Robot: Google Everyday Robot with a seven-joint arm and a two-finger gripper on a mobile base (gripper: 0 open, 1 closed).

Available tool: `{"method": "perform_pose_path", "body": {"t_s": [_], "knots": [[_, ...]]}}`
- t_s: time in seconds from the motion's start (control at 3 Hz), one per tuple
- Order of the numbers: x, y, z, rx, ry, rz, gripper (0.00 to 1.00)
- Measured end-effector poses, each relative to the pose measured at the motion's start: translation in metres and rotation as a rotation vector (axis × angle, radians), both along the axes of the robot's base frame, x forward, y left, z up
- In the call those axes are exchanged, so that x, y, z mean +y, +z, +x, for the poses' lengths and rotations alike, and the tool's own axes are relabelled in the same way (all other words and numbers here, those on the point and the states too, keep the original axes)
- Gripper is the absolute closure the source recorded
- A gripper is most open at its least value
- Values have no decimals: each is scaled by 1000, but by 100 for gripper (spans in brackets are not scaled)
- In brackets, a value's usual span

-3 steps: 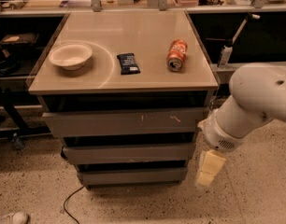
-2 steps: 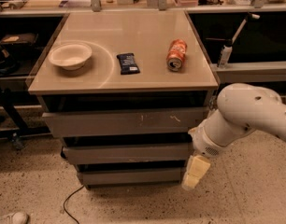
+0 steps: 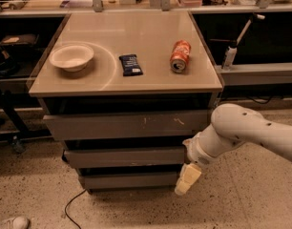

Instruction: Open middle drawer

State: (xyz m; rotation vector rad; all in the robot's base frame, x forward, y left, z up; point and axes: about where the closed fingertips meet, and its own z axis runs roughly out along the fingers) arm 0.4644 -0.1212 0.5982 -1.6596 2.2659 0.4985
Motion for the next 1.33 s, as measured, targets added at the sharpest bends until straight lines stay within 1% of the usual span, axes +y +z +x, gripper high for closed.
{"method": "perform_pose_path", "body": {"t_s": [0.33, 0.67, 1.0, 1.33], "knots": [[0, 0, 0, 0, 0, 0, 0], [9, -27, 7, -10, -21, 19, 0], [14, -62, 35, -41, -54, 44, 0], [12, -87, 57, -61, -78, 60, 0]]}}
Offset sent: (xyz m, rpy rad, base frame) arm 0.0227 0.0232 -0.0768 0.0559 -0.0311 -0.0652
